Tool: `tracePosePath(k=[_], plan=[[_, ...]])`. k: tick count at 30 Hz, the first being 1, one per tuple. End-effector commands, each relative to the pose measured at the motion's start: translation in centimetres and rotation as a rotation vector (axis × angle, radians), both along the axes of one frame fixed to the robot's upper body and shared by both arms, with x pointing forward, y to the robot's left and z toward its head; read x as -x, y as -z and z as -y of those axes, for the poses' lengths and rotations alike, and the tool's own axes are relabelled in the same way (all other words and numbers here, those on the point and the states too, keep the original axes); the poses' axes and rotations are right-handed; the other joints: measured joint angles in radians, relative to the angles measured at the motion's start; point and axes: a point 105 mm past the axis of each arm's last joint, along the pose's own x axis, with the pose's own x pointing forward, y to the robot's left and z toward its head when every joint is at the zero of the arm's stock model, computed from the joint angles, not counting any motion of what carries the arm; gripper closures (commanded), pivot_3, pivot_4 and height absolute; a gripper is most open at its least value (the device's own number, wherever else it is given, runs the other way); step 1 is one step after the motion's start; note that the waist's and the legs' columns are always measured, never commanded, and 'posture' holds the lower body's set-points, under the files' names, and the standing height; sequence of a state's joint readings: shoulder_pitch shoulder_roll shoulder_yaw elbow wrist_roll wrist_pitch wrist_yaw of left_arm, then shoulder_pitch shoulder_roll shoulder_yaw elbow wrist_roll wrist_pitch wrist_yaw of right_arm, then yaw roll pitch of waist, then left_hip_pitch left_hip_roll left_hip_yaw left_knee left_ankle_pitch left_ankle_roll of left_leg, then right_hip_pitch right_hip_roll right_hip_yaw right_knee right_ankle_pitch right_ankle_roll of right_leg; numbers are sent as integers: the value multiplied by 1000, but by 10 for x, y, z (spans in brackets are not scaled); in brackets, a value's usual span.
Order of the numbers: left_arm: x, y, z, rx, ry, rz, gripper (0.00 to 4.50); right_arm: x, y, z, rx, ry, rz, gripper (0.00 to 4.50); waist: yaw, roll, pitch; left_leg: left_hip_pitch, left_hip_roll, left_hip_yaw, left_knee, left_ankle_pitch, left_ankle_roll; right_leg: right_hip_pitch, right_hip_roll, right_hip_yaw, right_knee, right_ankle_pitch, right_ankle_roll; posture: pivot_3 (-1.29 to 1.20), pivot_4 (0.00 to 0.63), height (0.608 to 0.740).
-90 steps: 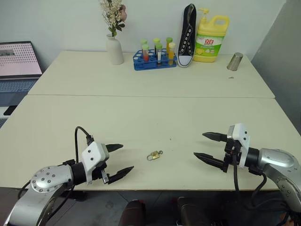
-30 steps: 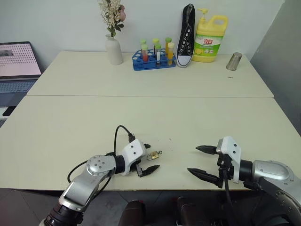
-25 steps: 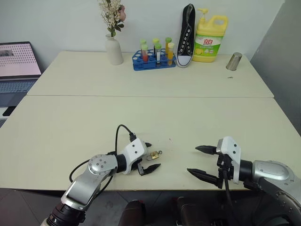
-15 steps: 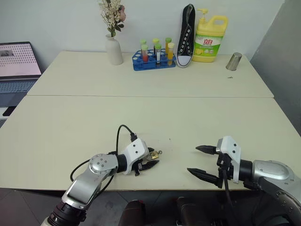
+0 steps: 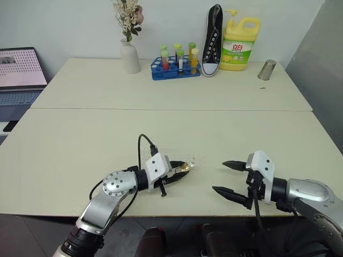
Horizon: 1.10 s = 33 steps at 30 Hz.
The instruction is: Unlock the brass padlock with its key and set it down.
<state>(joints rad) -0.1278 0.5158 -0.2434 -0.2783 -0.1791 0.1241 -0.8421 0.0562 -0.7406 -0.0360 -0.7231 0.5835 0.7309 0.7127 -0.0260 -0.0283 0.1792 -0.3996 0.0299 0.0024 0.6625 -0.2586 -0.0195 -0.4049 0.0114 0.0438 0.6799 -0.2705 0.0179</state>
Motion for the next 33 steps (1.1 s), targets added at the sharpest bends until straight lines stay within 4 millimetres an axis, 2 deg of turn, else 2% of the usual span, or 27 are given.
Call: tracePosePath(k=[1,4,5,9,11,18,22,33], plan=[[-10,-36,2,22,12,277,3535,-6,-18,-4,-60,5,69,0,0,0,0,0,0,0,0,0,0,0,0,0,0,0,0,0,150,740],[-19,-51,-1,-29,30,511,3535,-11,-26,-6,-107,15,85,0,2,0,0,0,0,0,1,0,0,0,1,0,0,1,1,0,150,740],[-19,-51,-2,-38,42,537,3535,-12,-27,-6,-113,15,83,0,2,0,0,0,0,0,1,0,0,0,1,0,0,1,1,0,150,740],[-12,-57,-3,-178,191,927,3535,-18,-40,-11,-197,7,69,0,-1,0,0,0,0,1,0,0,0,0,0,1,-1,1,1,0,150,740],[-10,-58,-4,-179,230,1010,3535,-20,-47,-13,-235,0,59,0,1,0,0,-1,0,1,0,0,0,0,0,1,-1,1,0,0,150,740],[-10,-53,-7,-193,325,1078,3535,-20,-48,-17,-232,-57,-8,0,0,0,0,-1,-1,1,0,0,0,0,-4,0,-1,1,0,0,150,740],[-13,-56,-6,-201,338,1114,3535,-24,-52,-37,-277,-126,-44,0,-2,0,0,0,0,1,0,0,0,0,-4,0,0,1,1,0,150,740],[-11,-52,-6,-199,329,1118,3535,-30,-48,-50,-287,-174,-115,0,-2,0,0,-1,0,1,0,0,0,0,-4,-1,0,2,-1,0,150,740]])
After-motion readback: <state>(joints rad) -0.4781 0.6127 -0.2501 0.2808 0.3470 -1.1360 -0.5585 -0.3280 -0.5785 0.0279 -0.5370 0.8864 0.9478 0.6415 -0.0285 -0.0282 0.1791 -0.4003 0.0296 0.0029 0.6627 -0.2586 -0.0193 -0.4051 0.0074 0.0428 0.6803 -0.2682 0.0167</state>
